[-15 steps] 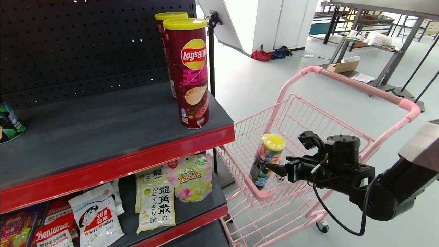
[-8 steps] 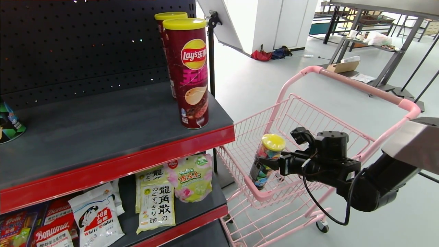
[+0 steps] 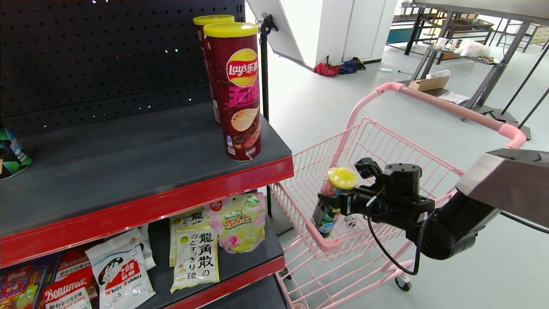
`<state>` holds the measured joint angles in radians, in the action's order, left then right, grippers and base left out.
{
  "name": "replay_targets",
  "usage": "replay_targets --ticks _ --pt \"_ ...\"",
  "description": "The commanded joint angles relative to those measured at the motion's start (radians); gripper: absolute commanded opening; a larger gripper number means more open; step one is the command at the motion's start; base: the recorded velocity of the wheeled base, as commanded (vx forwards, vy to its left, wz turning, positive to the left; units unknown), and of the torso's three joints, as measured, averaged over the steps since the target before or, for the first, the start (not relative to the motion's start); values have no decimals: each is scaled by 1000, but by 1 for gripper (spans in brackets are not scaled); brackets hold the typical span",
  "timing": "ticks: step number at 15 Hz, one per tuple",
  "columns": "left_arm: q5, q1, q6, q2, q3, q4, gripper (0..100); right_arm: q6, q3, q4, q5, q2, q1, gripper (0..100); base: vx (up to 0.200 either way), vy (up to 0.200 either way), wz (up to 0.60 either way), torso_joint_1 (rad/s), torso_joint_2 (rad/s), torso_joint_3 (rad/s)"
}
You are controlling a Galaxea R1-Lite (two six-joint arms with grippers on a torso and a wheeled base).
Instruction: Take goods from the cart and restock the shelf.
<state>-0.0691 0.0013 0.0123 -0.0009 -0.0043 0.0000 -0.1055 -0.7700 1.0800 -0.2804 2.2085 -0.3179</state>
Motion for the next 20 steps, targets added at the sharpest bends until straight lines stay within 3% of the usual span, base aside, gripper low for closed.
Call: replay_targets --ticks 1,8,9,10,12,15,16,18,20 --pt "0 0 0 1 0 0 100 -6 -2 3 0 16 -6 0 0 0 0 0 0 0" --pt "0 0 0 1 0 2 100 6 -64 -60 58 -136 -9 0 0 0 0 0 0 0" --pt "0 0 0 1 0 2 100 38 -150 -215 66 -250 0 0 0 0 0 0 0 0" --pt "0 0 0 1 0 2 100 41 -158 -232 67 -260 2 0 0 0 0 0 0 0" --pt "0 0 0 1 0 2 100 89 -233 -448 118 -461 14 0 0 0 0 0 0 0" --pt "0 0 -2 1 0 2 100 112 -152 -488 394 -655 6 0 0 0 0 0 0 0" --pt "0 0 -2 1 0 2 100 136 -106 -569 382 -754 11 0 0 0 0 0 0 0" --pt "0 0 -2 1 0 2 100 158 -94 -901 391 -992 23 0 0 0 0 0 0 0" --pt "0 0 -2 1 0 2 100 175 -83 -1108 409 -1168 46 0 0 0 0 0 0 0"
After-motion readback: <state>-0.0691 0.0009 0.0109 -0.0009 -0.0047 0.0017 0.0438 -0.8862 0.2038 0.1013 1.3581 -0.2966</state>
